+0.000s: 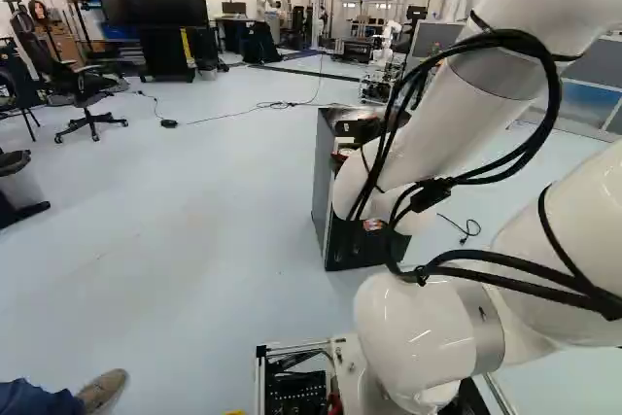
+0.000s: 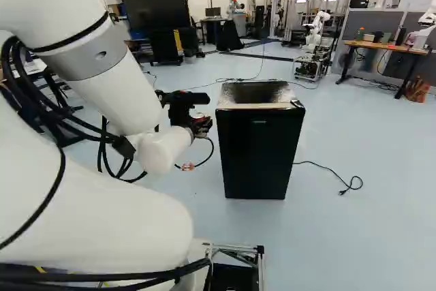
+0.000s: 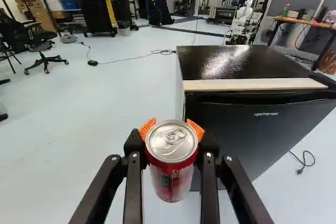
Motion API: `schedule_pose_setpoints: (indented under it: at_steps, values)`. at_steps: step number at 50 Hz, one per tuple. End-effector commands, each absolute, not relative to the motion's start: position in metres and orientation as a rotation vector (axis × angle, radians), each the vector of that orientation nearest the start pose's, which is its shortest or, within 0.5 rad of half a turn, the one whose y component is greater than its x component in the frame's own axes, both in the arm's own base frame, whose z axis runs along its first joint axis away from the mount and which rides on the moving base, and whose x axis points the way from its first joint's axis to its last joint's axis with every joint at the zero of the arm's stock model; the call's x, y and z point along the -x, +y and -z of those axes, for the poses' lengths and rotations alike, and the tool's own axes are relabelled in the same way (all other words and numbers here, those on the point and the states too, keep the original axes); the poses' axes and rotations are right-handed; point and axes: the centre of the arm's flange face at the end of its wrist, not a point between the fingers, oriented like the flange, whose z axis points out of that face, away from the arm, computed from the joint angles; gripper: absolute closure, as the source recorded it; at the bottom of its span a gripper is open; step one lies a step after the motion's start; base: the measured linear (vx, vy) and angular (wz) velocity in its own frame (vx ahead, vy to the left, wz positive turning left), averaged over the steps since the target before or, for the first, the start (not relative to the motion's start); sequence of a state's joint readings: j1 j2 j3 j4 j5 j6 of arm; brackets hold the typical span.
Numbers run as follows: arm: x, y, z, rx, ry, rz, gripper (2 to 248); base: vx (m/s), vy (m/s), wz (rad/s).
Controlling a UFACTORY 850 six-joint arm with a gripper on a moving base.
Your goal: Grab a drink from the fridge
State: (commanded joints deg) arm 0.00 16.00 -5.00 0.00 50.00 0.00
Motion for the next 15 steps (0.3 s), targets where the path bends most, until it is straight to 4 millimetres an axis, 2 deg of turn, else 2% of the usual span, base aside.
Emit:
schedule_pose_setpoints:
  at_steps: [15]
  values:
    - [-0.2703,0.0,-0.3656,2.558,0.0,1.824,152,0.0,0.0,0.0]
